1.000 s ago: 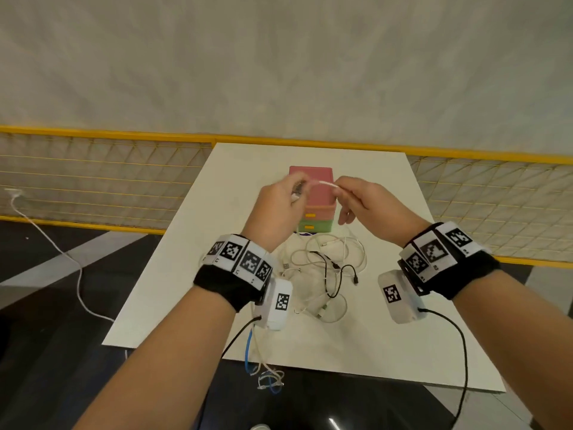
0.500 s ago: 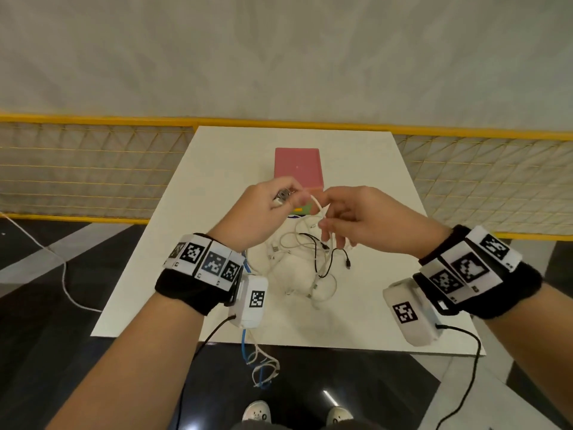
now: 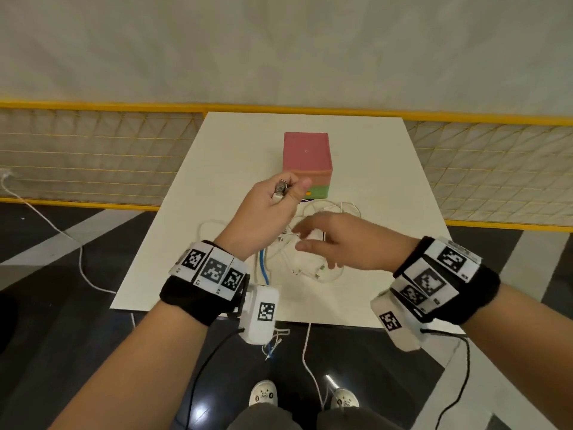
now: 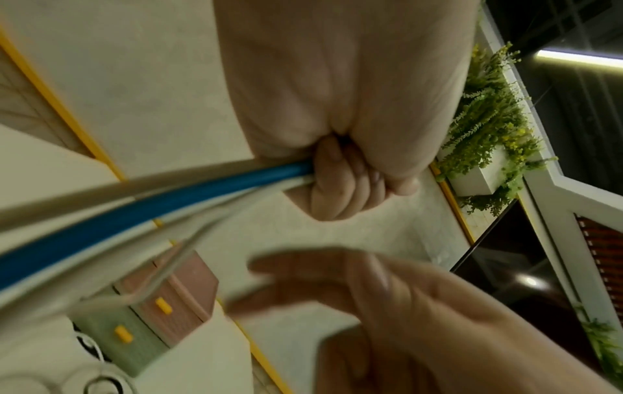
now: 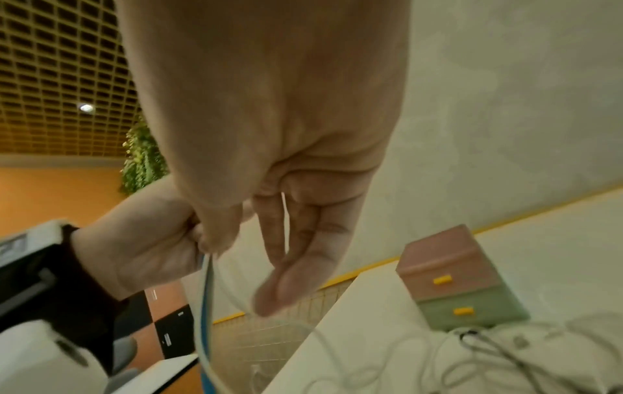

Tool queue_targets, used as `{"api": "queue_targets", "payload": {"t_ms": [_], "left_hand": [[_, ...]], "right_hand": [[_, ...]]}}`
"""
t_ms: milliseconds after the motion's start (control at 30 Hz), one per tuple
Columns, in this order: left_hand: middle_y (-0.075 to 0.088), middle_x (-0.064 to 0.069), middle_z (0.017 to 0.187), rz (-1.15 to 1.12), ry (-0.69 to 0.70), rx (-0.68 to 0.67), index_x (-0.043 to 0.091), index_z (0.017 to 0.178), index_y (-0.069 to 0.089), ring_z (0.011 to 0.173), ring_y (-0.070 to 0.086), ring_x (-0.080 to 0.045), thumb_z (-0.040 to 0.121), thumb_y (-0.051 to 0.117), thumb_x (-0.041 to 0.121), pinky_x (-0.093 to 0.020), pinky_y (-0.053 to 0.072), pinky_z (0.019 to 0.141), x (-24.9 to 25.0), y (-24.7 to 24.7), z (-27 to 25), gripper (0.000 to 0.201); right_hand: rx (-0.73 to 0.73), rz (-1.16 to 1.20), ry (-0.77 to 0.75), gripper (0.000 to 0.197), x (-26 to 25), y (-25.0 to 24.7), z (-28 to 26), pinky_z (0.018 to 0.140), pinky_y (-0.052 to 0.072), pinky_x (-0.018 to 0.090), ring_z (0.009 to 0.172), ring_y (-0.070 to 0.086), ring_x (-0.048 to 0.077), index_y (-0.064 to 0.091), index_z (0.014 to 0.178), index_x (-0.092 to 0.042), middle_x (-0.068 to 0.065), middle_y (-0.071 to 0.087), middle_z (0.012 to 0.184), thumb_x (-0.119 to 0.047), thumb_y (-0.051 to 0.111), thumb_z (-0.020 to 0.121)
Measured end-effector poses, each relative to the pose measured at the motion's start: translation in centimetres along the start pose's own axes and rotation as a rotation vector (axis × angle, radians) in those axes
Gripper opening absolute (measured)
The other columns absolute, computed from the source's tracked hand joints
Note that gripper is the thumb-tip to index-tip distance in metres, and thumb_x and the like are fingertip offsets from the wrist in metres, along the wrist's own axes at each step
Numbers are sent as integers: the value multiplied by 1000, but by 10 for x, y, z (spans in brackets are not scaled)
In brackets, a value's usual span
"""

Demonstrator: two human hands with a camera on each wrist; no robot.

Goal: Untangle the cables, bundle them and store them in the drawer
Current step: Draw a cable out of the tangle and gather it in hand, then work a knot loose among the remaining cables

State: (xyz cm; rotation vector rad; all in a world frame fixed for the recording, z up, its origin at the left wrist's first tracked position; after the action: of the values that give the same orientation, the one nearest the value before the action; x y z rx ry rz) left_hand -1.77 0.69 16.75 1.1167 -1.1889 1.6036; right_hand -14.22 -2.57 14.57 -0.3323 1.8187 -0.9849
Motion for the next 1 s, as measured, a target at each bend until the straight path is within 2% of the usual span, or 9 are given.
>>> {"api": "queue_targets", "payload": {"t_ms": [67,200,333,400,467,533,600,767,1000], "left_hand": [[31,5,50,-152,-32,1,33,60,52,42,27,-8,98,49,32,-18,25,40,4,8,-3,39],[27,4,49,-221,-46,43,29,59,47,41,22,-10,92,51,43,-17,22,39,5,16,-3,36],[28,8,46,-248,-84,126,19,64,37,39,22,-8,99,48,35,-16,21,38,-5,4,4,40],[27,8,46,-281,-109,161,20,63,38,39,21,-7,100,47,33,-17,19,38,-9,-5,7,40],[27,9,47,-286,-135,181,22,62,38,40,20,-8,99,49,33,-17,18,38,-14,-12,8,41],[27,8,48,-247,-156,190,24,61,38,41,20,-9,99,50,35,-18,18,39,-21,-19,9,41],[27,5,50,-195,-173,194,26,59,38,42,20,-11,98,51,37,-18,19,40,-30,-24,10,43],[27,3,52,-142,-214,203,27,56,38,42,21,-11,97,52,40,-18,21,40,-46,-27,11,45],[29,10,49,-48,-232,226,25,57,33,43,27,-7,96,52,42,-28,22,48,-53,-26,15,47]], "right_hand": [[-65,271,4,31,-9,10,7,62,57,29,60,68,18,51,120,-15,-20,66,91,-33,50,95],[-169,626,-60,19,-18,38,18,64,56,29,66,66,18,53,97,-14,-13,69,81,-14,34,101],[-145,439,-99,25,5,69,31,71,52,32,74,62,22,51,99,-4,3,60,92,-16,30,103],[-207,251,-65,26,26,86,37,71,49,23,78,63,20,52,105,-3,-1,57,95,-17,31,102],[-252,99,7,27,58,97,41,73,45,11,83,61,17,50,121,-8,-2,54,111,-8,33,100],[-209,57,113,45,92,96,46,85,47,17,88,55,12,46,130,-14,2,50,130,7,38,91],[-114,-3,223,49,122,89,50,89,47,28,92,52,15,55,121,-13,6,53,125,14,42,82],[-124,-253,303,38,165,99,57,88,41,26,105,56,26,65,105,-14,8,54,116,8,41,84],[-90,-282,223,18,174,111,71,74,38,25,82,49,22,63,100,-8,4,40,100,-1,53,86]]}}
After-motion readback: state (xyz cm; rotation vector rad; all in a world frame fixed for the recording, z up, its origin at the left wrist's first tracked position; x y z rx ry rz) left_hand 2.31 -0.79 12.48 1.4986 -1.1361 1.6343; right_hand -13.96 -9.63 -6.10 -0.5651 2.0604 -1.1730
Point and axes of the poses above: each hand's wrist, its own z-axis towards the middle knuckle, its own y-axis out of the palm, x = y × z, the point moved 5 cm from there along z, towards the middle knuckle
